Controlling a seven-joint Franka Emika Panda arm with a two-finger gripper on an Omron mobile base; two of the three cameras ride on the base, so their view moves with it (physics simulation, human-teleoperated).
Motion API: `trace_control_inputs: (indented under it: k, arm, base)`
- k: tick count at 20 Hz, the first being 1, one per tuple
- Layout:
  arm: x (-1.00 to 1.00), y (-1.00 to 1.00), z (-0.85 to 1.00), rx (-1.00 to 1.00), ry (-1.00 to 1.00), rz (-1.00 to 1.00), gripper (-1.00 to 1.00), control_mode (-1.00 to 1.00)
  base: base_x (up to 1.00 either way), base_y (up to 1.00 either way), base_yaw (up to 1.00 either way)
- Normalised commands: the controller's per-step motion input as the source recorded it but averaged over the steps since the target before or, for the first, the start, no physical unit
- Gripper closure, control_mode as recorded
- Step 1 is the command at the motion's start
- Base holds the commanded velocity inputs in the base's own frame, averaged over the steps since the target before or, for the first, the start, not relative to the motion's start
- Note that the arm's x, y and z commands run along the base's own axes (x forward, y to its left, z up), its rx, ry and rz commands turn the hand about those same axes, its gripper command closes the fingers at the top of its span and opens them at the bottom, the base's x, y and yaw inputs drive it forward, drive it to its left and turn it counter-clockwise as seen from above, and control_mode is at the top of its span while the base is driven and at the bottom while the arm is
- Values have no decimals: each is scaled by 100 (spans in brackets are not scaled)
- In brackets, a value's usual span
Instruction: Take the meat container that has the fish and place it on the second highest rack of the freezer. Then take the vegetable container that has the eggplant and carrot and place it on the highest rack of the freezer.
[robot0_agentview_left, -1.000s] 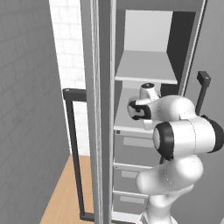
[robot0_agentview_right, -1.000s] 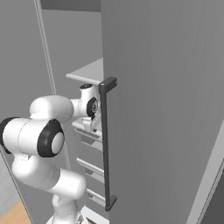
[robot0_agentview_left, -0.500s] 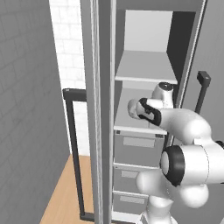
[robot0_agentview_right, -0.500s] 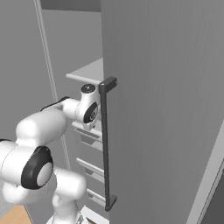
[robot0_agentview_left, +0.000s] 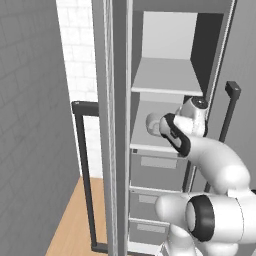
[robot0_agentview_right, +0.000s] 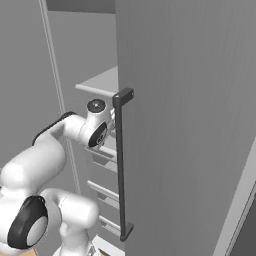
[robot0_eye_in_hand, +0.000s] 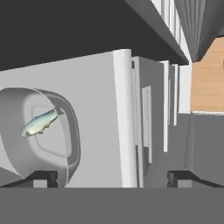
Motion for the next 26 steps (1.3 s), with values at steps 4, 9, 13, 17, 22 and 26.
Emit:
trace_control_inputs:
  k: [4,9,13,17,22,26]
  arm:
    - [-58,15,50,0,3,0,-100,-100]
    - [-10,31,66,0,10,0,-100,-100]
    - [-20,35,51,-5,12,0,-100,-100]
    - [-17,32,16,-8,12,0,-100,-100]
    - [-34,2,0,-6,1,0,-100,-100]
    - [-47,0,11,0,2,4,-100,-100]
  base:
    - [0,0,0]
    - [0,0,0]
    - [0,0,0]
    - [0,0,0]
    - [0,0,0]
    - [0,0,0]
